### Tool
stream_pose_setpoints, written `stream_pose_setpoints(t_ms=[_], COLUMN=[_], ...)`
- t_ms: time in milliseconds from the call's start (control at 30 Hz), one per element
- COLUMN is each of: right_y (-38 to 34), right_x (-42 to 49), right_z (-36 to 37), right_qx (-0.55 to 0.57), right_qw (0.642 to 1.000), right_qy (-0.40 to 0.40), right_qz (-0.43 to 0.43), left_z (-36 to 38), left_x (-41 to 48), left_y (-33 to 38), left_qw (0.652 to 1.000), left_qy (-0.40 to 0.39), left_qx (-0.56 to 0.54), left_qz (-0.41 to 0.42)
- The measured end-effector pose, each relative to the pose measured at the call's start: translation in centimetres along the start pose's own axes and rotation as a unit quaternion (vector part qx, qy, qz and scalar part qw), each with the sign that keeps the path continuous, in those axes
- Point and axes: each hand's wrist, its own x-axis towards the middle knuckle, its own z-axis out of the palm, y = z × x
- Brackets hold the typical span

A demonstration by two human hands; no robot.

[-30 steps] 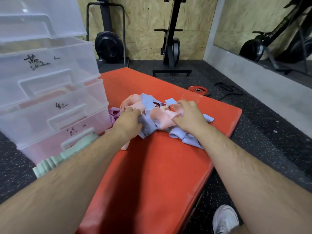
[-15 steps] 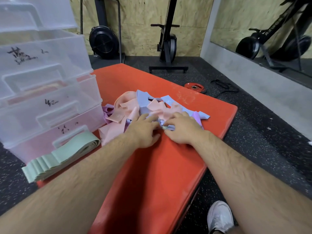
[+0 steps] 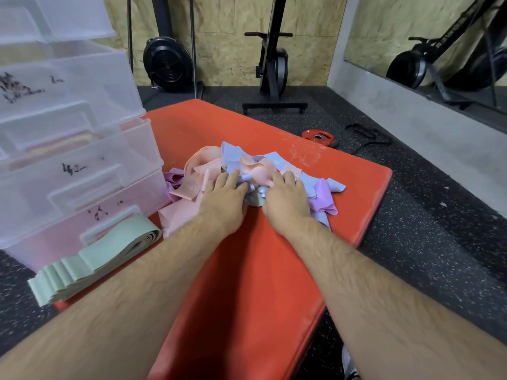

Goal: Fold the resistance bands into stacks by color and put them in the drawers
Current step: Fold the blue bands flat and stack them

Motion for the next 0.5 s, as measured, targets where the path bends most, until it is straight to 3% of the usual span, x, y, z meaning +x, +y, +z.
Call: stream_pose_setpoints(t_ms=[133, 300, 500], right_y=[0.8, 1.8, 2.8], right_x=[0.4, 1.9, 3.1], right_z=[-0.9, -4.8, -10.5], right_qx=[0.086, 0.200, 0.357], right_qw=[0.996, 0.965, 0.889], right_qy=[0.027, 0.166, 0.288], right_qz=[0.023, 0.021, -0.003], left_z=[-1.3, -4.3, -7.2], left_x=[0.1, 0.5, 0.0], left_y=[0.3, -0.1, -2.0], left_qw=[0.999, 0.990, 0.972], left_qy=[-0.002, 0.025, 0.115], left_qx=[-0.041, -0.125, -0.184], left_qz=[-0.025, -0.067, -0.089])
